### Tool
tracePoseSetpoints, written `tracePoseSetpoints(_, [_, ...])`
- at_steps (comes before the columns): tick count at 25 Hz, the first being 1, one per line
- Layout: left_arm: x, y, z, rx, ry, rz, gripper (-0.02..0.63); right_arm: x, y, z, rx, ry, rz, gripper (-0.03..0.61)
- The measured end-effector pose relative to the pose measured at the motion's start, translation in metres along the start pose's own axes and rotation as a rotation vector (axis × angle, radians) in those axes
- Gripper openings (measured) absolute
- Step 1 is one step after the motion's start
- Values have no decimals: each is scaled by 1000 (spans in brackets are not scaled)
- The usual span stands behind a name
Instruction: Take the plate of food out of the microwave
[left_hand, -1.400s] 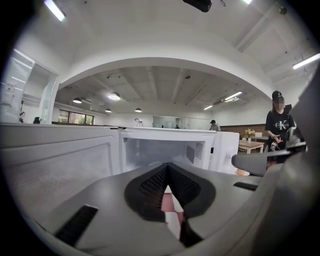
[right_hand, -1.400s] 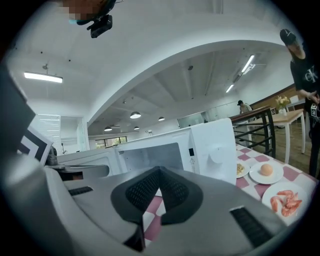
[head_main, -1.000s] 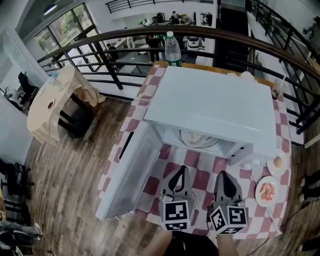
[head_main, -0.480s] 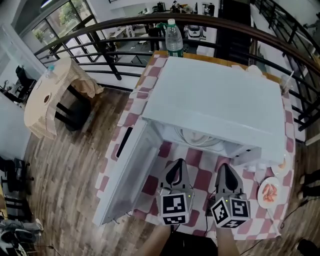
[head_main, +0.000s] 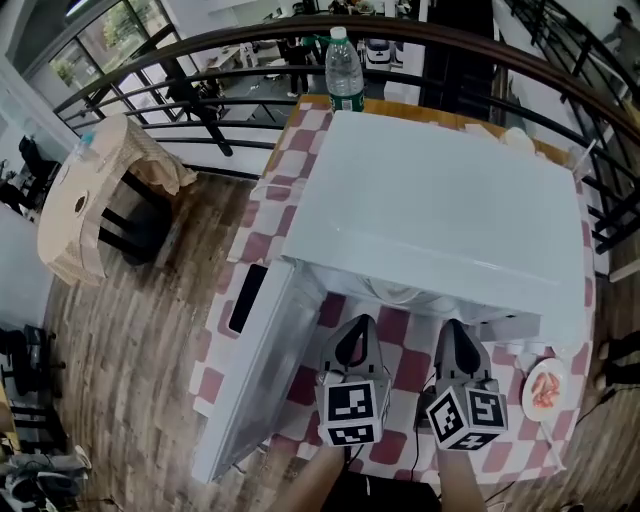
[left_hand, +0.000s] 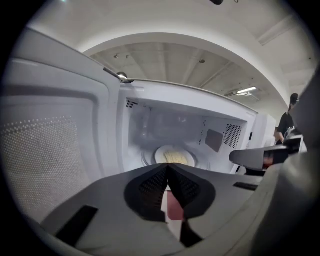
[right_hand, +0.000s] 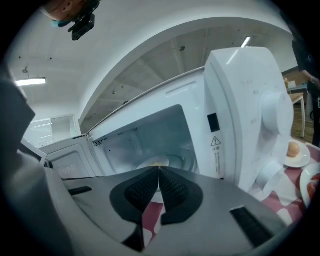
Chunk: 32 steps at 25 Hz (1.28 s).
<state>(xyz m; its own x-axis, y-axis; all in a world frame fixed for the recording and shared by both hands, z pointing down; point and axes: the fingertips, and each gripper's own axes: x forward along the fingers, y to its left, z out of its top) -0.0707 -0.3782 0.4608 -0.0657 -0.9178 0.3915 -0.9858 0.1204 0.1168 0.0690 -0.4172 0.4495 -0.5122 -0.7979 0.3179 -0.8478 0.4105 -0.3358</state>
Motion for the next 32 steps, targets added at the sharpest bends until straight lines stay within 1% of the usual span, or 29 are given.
tracePoseSetpoints(2, [5,2,-1,-12,7,-7,23,7,0,-1,7,9,-4,35])
tracePoseSetpoints(10, [26,5,-5,-36,36,-39,31,30,5,-7,41,38,8,38])
tracePoseSetpoints(12, [31,6,-5,-39,39,-44,42,36,7,-9,42,52,17,38])
tracePoseSetpoints(14, [36,6,-6,-46,44,-52,83,43,10,-11,43,66,31,45])
tracePoseSetpoints(16, [41,6,-7,-55,52,-60,117,49,12,-13,58,78,47,98])
tracePoseSetpoints(20, [50,5,-11,-67,71,-78,141,60,11,-18,68,95,47,114])
tracePoseSetpoints(22, [54,6,-12,-74,75,-85,150,65,10,-21,73,108,43,167])
tracePoseSetpoints(23, [57,6,-13,-75,77,-88,152,68,9,-22,77,113,40,176])
tracePoseSetpoints(25, [62,7,-13,-76,83,-93,150,72,10,-25,84,121,36,176])
tracePoseSetpoints(28, [69,9,-14,-90,94,-98,175,79,11,-28,84,132,33,176])
tracePoseSetpoints(32, [76,11,-13,-105,102,-99,186,85,9,-31,76,143,25,176])
